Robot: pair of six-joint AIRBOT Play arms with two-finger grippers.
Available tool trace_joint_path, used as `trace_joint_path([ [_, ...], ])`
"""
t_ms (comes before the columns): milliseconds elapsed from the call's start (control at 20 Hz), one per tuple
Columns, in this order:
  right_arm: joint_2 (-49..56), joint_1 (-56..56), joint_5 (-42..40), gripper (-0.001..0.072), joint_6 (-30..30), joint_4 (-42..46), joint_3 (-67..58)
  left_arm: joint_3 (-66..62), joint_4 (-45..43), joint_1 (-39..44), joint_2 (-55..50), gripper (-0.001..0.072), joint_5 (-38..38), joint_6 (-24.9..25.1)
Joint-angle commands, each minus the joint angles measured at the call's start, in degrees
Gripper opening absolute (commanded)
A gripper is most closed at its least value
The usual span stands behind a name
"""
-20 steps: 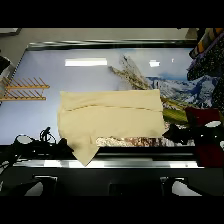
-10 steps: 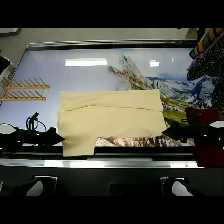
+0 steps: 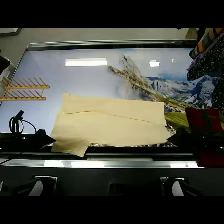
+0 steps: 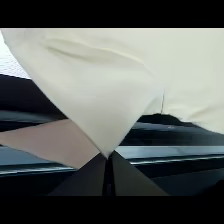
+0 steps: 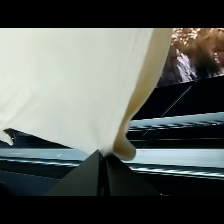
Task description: Fold the clothes and pants, and hang the long-sleeved shirts on hangers.
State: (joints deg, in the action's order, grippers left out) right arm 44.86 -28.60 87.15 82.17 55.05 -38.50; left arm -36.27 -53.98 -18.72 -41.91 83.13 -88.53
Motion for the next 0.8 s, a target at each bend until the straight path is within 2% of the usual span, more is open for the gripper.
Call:
trace_joint_path([
  [0,0.87,2.36,-6.14,0.0027,-1.66,-1.79,-0.39,-3.63,0.42,0.28,-3.98,0.0015,-3.61,0.96],
  [100,6.80,8.87,-12.52,0.0027,-3.48,-0.92,-2.10,-9.27,0.37,1.99,-11.13,0.0015,-5.29,2.45],
  [300,19.93,16.83,-24.24,0.0028,-1.03,2.82,-9.77,-22.77,0.39,6.40,-27.28,0.0015,-7.93,3.26],
  [500,30.03,17.14,-26.27,0.0028,-0.44,3.48,-18.25,-36.96,0.39,9.92,-42.23,0.0015,-7.98,3.23],
  [750,37.51,17.14,-27.76,0.0028,0.44,5.09,-26.03,-51.98,0.37,11.30,-55.08,0.0015,-5.16,1.46],
])
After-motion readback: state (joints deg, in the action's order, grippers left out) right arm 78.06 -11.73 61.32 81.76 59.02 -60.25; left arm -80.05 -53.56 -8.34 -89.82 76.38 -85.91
